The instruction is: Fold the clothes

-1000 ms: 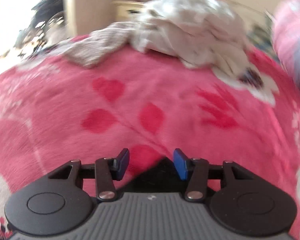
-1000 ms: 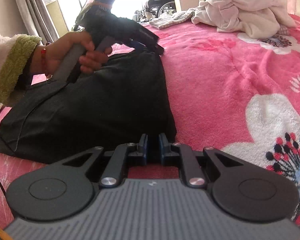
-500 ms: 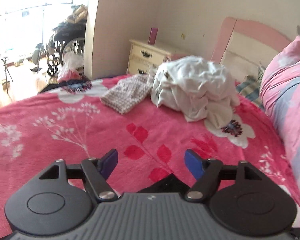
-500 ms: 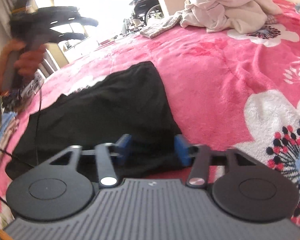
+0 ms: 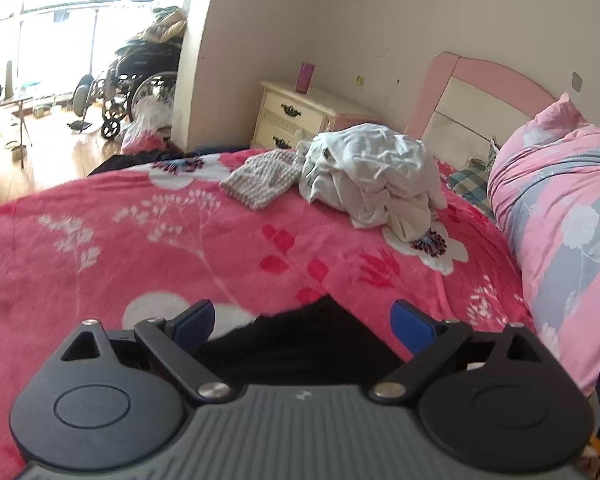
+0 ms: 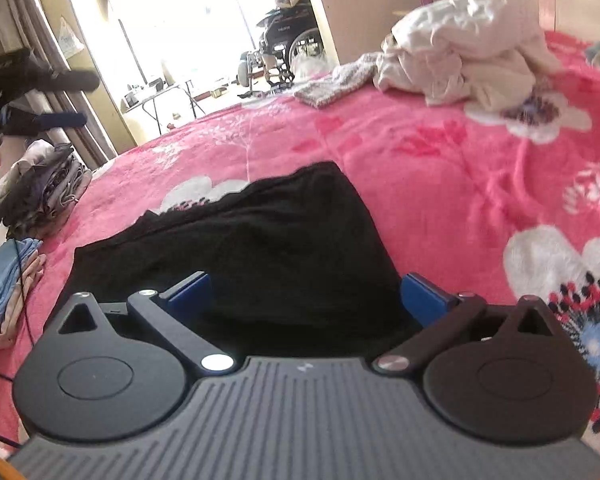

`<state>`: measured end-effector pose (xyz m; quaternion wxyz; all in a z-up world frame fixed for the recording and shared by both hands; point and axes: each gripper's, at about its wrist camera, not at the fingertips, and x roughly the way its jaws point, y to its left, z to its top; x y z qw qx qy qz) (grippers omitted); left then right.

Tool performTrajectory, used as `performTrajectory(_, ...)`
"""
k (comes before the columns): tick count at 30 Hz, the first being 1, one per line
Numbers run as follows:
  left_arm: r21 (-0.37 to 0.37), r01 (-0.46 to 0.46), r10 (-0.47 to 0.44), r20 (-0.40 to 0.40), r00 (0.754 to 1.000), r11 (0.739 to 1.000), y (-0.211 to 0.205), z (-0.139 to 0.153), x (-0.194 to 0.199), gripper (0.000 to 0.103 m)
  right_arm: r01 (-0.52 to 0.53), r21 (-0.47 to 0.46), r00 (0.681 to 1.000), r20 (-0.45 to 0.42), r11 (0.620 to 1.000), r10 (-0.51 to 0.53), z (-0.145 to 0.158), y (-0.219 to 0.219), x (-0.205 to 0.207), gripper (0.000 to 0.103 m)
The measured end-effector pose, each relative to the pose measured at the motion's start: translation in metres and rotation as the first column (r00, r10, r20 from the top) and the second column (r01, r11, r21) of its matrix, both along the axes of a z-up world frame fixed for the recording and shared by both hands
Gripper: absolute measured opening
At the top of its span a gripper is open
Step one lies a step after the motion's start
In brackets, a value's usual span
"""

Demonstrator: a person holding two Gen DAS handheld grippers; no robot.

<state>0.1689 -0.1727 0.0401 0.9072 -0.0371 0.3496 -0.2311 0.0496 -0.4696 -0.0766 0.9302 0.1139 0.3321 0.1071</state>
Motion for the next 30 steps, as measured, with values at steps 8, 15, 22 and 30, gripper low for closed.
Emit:
performTrajectory(8, -0.085, -0.127, 0.110, -0.181, 0.977, 0.988, 0.069, -0.008, -0.027, 0.103, 0.000, -0.091, 0.999, 0.039, 0.996, 0.003, 0.012, 0.022, -0.014, 0.102)
performTrajectory(15, -0.016, -0.356, 0.345, -0.212, 0.914, 0.934, 0.153, -0.029, -0.055, 0.103, -0.187, -0.165, 0.973, 0.106, 0.968, 0.206, 0.024, 0.057, -0.021, 0.102)
performTrajectory(22, 0.116, -0.428, 0.443, -0.184, 0.877, 0.896, 0.189, -0.060, -0.061, 0.103, -0.541, -0.211, 0.835, -0.015, 0.814, 0.550, 0.041, 0.122, 0.000, 0.102)
performTrajectory(30, 0.155, -0.465, 0.489, -0.210, 0.847, 0.872, 0.210, -0.094, -0.042, 0.103, -0.815, -0.339, 0.532, -0.120, 0.469, 0.838, 0.041, 0.234, -0.011, 0.102)
